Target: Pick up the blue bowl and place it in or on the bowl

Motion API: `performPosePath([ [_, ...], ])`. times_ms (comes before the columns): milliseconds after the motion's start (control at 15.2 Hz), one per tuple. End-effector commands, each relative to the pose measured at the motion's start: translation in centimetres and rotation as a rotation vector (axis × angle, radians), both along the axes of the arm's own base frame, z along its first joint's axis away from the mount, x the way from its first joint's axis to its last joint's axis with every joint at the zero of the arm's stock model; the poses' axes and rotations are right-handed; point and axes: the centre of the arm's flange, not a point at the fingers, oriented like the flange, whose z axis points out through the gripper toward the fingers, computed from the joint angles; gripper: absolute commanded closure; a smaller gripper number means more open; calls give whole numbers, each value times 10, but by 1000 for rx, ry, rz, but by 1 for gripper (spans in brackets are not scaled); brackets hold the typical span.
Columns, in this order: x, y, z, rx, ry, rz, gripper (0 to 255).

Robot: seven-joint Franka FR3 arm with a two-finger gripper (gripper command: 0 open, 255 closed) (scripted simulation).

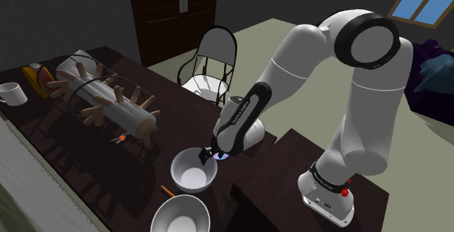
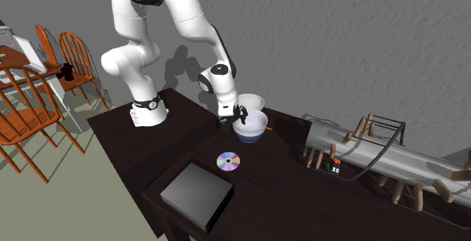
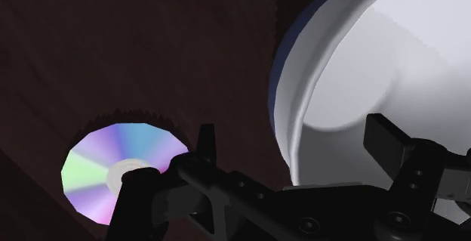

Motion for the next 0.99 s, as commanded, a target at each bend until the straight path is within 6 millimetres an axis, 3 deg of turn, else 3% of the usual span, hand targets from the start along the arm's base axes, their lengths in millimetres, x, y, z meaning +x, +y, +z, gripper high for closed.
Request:
performPosePath([
  [0, 0, 2, -8, 0, 0, 0, 0],
  [462, 0, 2, -8, 0, 0, 0, 0],
  [528, 0, 2, -8, 0, 0, 0, 255],
  [924, 0, 2, -8, 0, 0, 0, 255],
])
